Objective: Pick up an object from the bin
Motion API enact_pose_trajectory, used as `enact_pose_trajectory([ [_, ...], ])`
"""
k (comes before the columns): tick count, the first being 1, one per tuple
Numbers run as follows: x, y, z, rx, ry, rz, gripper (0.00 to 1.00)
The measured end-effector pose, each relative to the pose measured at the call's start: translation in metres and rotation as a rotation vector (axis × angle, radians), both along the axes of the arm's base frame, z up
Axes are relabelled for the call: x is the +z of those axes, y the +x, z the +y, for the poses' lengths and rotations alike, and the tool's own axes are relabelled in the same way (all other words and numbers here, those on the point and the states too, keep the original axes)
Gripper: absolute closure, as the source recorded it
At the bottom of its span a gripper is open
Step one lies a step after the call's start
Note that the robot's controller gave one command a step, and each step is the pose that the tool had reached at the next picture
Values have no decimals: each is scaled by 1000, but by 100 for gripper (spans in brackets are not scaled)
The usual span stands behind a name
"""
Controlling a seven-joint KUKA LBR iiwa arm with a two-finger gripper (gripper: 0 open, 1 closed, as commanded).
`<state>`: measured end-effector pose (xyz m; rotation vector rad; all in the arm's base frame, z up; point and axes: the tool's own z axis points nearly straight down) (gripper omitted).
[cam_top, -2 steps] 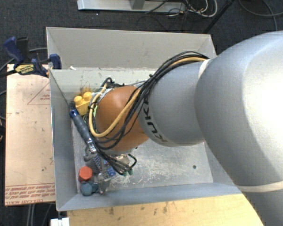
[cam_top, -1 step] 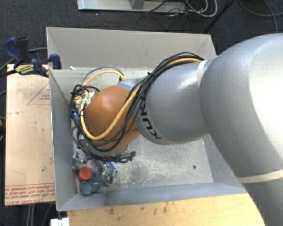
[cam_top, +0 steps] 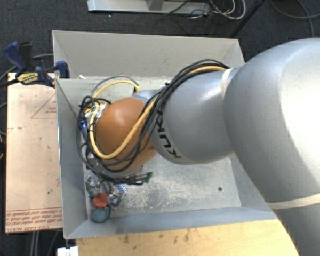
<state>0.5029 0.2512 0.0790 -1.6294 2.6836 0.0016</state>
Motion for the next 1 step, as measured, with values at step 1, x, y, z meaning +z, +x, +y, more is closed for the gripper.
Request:
enact_pose_trajectory([
  [1, 137, 3, -4, 27, 4, -8, 100],
])
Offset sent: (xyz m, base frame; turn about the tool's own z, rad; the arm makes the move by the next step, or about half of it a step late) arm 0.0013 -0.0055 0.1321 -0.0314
